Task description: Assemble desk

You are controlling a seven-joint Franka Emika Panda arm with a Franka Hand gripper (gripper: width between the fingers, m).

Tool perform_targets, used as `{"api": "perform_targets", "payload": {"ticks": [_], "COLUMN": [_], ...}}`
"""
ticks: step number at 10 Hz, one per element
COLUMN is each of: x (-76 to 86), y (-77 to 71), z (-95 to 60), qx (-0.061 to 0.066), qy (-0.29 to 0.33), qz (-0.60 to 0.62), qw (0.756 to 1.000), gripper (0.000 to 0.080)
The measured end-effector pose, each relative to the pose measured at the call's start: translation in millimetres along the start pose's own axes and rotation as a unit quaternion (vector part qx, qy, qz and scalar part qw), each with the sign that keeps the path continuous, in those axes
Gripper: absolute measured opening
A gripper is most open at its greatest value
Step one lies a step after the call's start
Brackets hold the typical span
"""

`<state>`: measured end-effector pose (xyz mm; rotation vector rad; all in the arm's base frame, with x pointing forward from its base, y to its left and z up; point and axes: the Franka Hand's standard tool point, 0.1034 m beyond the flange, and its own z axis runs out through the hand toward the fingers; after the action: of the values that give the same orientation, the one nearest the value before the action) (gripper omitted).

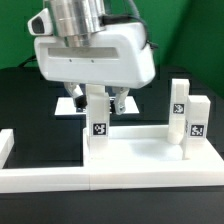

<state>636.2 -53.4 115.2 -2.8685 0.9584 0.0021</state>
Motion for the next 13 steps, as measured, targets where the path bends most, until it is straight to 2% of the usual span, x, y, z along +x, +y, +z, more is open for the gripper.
{"api": "perform_targets", "payload": {"ticks": [2,3,4,5,6,7,8,11,13], "x": [-3.6,-3.5,-3.6,-3.7,-3.7,-3.3,-1.9,-0.6,1.4], "y": [-4.2,-4.3,-4.1,-4.1,-4.1,-2.6,0.4,1.6,1.2], "z": [0.5,0.4,1.0,1.1,1.1,1.3,1.4,2.1,1.9], "qx": [-0.004,-0.002,-0.003,-0.003,-0.003,-0.004,-0.005,-0.003,0.005], "qy": [0.000,0.000,-0.001,-0.001,-0.001,-0.001,-0.001,-0.002,-0.007], "qz": [-0.142,-0.166,-0.148,-0.145,-0.144,-0.106,-0.061,0.089,0.210], "qw": [0.990,0.986,0.989,0.989,0.990,0.994,0.998,0.996,0.978], "gripper": [0.0649,0.0649,0.0596,0.0596,0.0415,0.0415,0.0301,0.0296,0.0294]}}
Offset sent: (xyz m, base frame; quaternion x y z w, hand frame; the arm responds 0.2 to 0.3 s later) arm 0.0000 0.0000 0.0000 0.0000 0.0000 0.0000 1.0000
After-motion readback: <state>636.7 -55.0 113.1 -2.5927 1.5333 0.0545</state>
